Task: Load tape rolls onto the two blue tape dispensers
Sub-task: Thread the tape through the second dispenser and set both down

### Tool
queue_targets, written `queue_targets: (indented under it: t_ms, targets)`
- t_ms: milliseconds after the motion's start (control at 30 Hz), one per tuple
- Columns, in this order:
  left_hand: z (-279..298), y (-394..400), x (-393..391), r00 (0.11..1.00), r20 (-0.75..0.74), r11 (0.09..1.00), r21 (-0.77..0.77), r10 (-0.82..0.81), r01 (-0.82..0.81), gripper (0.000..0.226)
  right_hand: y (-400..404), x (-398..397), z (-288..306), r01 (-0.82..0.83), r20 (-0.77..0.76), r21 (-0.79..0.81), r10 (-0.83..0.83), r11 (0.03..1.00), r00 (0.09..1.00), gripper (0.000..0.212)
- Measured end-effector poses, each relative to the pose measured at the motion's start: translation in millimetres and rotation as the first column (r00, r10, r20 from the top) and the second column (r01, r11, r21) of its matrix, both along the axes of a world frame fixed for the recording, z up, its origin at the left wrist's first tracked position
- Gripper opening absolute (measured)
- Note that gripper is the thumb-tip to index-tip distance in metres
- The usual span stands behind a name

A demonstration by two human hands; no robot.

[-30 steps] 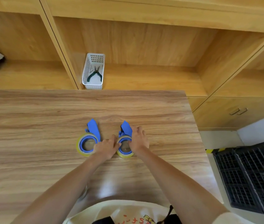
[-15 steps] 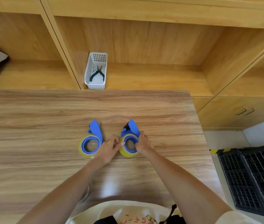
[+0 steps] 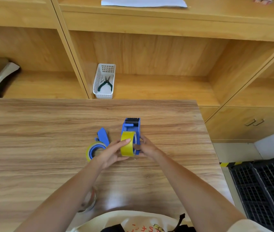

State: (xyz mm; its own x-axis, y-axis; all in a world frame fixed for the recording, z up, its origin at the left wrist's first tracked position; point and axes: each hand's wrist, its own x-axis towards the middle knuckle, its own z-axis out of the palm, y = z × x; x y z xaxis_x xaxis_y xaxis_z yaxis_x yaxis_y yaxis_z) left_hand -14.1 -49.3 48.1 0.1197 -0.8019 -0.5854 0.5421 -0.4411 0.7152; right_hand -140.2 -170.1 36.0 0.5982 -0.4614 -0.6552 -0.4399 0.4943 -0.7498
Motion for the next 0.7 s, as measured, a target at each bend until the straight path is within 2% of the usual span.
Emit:
queue_targets:
  t_ms: [100,200,267,333,367,433,500,600,700]
  targets:
    - [3.8,2.9,5.1,0.999,-0.034,0.999,-0.043,-0.006,0.004,0.073,-1.7,-3.7,10.6,-0.078,0.051,0.019,0.077,0.997,0.996,0.051]
    - [9.9,5.7,5.8,1.000,-0.027,0.993,-0.119,-0.011,0.008,0.061,-6.0,0.4,18.7,-0.221,-0.045,-0.154,0.217,0.963,0.975,0.044]
    - [11.7,8.0,5.6,1.000,-0.008,0.992,-0.128,0.011,-0.012,0.051,-7.6,4.0,21.6,-0.141,-0.039,-0.359,0.136,0.923,0.990,0.036]
    - [11.0,9.4,5.8,0.998,0.015,0.994,-0.087,0.066,-0.064,0.056,-7.6,4.6,27.2,0.059,0.067,-0.522,-0.028,0.851,0.997,0.028]
    - [10.5,10.2,5.9,0.996,0.033,0.995,-0.068,0.080,-0.077,0.059,-6.7,5.1,31.6,0.110,0.120,-0.564,-0.051,0.818,0.991,0.027]
    - [8.0,11.6,5.8,0.994,0.075,0.996,-0.040,0.083,-0.081,0.063,-4.7,7.2,39.3,0.073,0.149,-0.619,0.026,0.782,0.988,0.031]
    - [5.3,13.7,5.2,0.993,0.094,0.997,-0.033,0.077,-0.074,0.063,-2.8,9.9,44.9,-0.012,0.116,-0.646,0.113,0.763,0.987,0.029]
    - [6.8,16.5,2.0,0.991,0.120,0.997,-0.044,0.063,-0.059,0.052,-3.2,12.1,49.4,-0.074,0.058,-0.662,0.149,0.746,0.987,0.026]
    - [7.5,20.6,-0.5,0.986,0.163,0.999,-0.035,0.045,-0.040,0.057,-2.9,14.6,52.6,-0.108,0.022,-0.692,0.171,0.713,0.985,0.024]
